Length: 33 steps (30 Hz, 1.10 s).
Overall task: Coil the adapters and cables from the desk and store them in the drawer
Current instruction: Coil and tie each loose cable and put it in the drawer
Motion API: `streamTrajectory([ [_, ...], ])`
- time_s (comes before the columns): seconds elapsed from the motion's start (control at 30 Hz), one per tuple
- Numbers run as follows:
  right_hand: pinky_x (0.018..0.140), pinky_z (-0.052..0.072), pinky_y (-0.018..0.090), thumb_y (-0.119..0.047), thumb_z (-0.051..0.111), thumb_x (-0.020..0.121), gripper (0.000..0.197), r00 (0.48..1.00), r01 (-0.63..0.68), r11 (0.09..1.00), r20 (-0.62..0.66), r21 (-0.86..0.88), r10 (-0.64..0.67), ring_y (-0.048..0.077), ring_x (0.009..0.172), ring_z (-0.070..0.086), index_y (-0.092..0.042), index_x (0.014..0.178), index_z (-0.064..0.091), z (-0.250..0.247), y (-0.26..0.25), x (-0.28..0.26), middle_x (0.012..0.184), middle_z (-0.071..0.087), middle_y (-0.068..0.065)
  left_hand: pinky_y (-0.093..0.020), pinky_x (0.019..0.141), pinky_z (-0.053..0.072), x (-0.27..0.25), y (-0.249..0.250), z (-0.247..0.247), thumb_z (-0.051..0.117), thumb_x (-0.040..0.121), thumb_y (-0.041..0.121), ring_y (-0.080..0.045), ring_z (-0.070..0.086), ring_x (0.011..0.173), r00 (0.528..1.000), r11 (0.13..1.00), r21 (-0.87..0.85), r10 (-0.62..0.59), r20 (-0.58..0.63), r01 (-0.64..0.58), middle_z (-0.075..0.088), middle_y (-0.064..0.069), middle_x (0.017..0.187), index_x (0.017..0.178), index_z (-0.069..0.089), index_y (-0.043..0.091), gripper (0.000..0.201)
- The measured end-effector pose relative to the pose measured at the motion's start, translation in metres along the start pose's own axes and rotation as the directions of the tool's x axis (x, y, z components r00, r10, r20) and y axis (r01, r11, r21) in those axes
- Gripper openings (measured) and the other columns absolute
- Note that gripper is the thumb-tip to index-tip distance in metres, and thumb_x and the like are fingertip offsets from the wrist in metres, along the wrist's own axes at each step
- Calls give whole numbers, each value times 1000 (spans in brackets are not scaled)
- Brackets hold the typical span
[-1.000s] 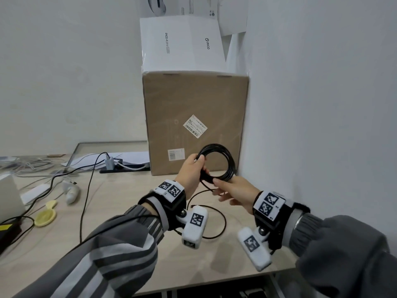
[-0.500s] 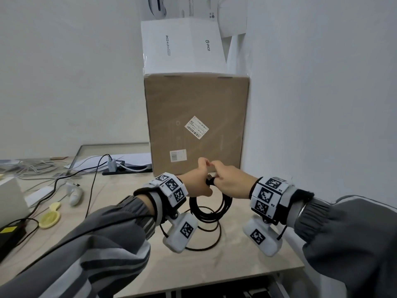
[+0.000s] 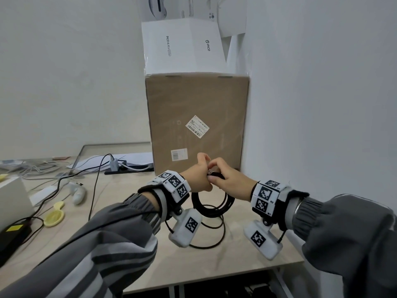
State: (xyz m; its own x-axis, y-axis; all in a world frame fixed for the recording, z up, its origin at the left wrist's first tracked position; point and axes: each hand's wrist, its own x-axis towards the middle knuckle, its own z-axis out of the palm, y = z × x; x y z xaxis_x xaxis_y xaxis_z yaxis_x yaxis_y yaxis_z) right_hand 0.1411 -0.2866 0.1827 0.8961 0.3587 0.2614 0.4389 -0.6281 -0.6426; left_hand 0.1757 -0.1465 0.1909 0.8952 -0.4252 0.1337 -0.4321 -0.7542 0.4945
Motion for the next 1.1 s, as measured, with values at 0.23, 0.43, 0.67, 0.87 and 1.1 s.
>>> streamTrajectory([
  [0.23,69,41,19,-17,53,95,3,975,-10,993,-218,120,36,7,73,53,-16,92,52,5,4,3,83,59,-2,-29,66,47,1,-3,3,71,78,10,-17,58,77,999,979,-202,-20,-43,11,58,-5,88,122,32,10,59],
  [0.43,64,38,11,-15,50,95,4,907,-9,962,-403,274,124,5,72,50,-15,92,50,13,7,3,80,54,-4,-29,73,51,1,-9,3,70,82,10,-13,63,75,997,862,-506,-30,-70,-10,66,-5,88,106,58,8,27],
  [0.67,62,41,19,-13,45,98,8,779,42,789,-514,613,358,9,63,46,-7,100,49,2,19,10,80,55,3,-28,74,53,-3,-15,17,49,99,16,-18,65,75,999,213,-977,-46,22,31,58,-4,71,83,55,8,19],
  [0.87,84,52,35,-14,49,97,6,893,-63,869,-360,491,268,22,84,66,-13,101,45,-3,37,-8,93,66,9,-22,48,37,6,-2,3,46,101,32,-7,33,45,983,561,-828,-161,-85,20,35,3,61,86,53,7,29],
  [1.1,90,44,36,-32,52,93,31,1000,-10,935,-22,-356,3,18,100,55,-25,124,53,-15,35,-13,113,61,-6,-23,52,41,1,12,-11,47,99,36,-14,44,56,988,999,-33,37,150,-32,48,1,71,95,59,7,32],
])
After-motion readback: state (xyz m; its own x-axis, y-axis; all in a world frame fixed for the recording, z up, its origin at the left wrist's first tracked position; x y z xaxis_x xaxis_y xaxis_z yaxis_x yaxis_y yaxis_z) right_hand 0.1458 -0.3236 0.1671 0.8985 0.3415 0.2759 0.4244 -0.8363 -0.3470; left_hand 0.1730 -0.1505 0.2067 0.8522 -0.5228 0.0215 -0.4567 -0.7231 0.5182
